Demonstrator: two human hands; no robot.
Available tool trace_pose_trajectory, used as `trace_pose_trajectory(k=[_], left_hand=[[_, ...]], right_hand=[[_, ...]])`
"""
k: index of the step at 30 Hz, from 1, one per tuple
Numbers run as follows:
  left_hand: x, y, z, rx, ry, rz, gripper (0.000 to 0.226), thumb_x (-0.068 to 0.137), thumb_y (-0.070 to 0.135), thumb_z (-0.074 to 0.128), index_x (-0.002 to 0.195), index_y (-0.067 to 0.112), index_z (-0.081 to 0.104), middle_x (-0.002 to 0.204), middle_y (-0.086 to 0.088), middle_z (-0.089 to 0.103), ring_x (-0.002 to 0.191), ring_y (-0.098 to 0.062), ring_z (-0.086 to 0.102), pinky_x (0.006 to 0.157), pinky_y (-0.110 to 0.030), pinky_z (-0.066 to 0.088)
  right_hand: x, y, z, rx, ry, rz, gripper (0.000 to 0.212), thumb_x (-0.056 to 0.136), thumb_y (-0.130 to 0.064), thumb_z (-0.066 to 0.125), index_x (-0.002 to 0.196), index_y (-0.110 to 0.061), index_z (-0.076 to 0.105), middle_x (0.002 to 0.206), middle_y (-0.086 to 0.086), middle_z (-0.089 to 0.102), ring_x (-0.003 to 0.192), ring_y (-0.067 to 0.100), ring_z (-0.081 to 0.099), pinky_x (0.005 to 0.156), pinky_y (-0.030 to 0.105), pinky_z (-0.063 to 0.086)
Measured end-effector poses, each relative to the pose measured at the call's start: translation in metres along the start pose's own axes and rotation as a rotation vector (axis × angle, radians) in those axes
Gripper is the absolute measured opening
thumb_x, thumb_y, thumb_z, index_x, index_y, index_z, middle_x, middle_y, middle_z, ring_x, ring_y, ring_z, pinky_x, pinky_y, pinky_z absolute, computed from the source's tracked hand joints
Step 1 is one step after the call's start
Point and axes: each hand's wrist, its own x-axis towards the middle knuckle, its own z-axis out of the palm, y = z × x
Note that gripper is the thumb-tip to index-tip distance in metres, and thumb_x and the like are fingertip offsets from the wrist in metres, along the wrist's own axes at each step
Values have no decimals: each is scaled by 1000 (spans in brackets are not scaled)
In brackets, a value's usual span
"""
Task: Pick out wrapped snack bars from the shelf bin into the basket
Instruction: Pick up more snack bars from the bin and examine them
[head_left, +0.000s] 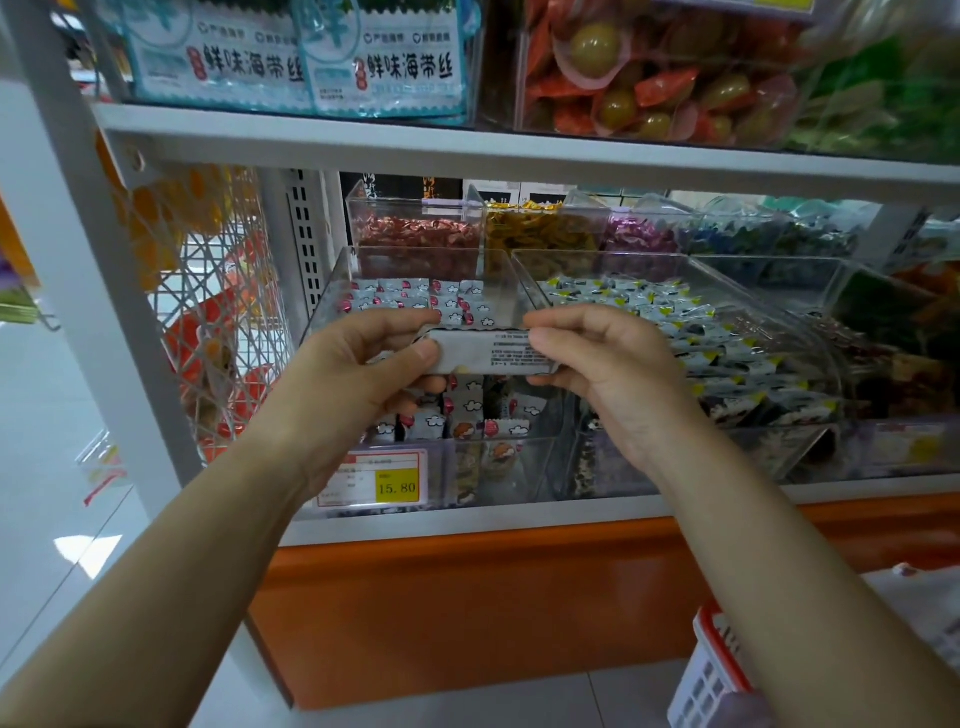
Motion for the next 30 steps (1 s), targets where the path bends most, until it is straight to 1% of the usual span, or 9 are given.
trace_pose_trajectory(k=[4,7,9,12,15,19,23,27,30], left_hand=[[-2,2,1,126,-45,48,22,84,12,61,102,23,64,90,5,69,73,-15,70,58,-22,56],[-3,2,5,129,-73,21,16,85,15,62,101,16,62,90,-1,69,74,-18,71,57,-24,56],[-2,3,6,125,-69,-15,16,85,20,62,98,10,60,84,-4,70,70,-17,70,54,-23,55],[-2,2,6,147,-43,-39,18,85,22,62,93,7,58,84,-9,68,64,-18,69,50,-23,53],[-2,4,5,133,-28,-39,20,86,25,62,88,5,58,84,-12,70,65,-25,71,48,-24,54],[-3,8,3,162,-39,-29,23,87,26,60,86,3,59,75,-10,72,63,-29,71,46,-25,55],[-2,9,0,155,-38,-77,32,86,26,61,87,-6,55,73,-15,71,60,-33,70,45,-28,56],[-1,8,-1,212,-10,-27,27,86,25,61,81,-2,58,69,-12,71,58,-32,70,44,-27,55],[0,6,1,238,29,19,24,87,24,59,82,1,61,70,-11,70,57,-28,70,44,-25,55]], right_hand=[[-1,-1,2,-58,97,-38,19,82,-12,68,65,-18,69,75,9,67,75,25,66,62,36,59],[-1,-1,2,-167,147,-111,18,83,-14,68,65,-18,68,69,5,64,66,16,62,56,25,55],[-3,-3,3,-254,130,-184,15,82,-16,69,68,-18,68,67,2,65,63,12,60,57,20,51],[-5,-3,5,-327,79,-257,15,82,-15,69,69,-22,67,67,-2,66,64,10,61,63,20,51],[-5,-3,4,-323,53,-263,17,83,-15,68,68,-24,67,65,-8,65,64,4,60,64,19,51],[-4,-2,2,-307,36,-257,16,84,-15,67,69,-21,68,66,-4,65,63,5,59,60,15,49],[-3,-1,3,-349,-2,-283,17,84,-14,67,69,-23,68,69,-4,67,65,6,61,61,20,49],[-2,-1,3,-317,-3,-268,17,83,-14,67,69,-22,69,68,-5,66,65,5,61,60,18,50],[-1,0,3,-269,18,-194,16,83,-15,68,67,-17,70,71,6,68,71,20,65,63,30,56]])
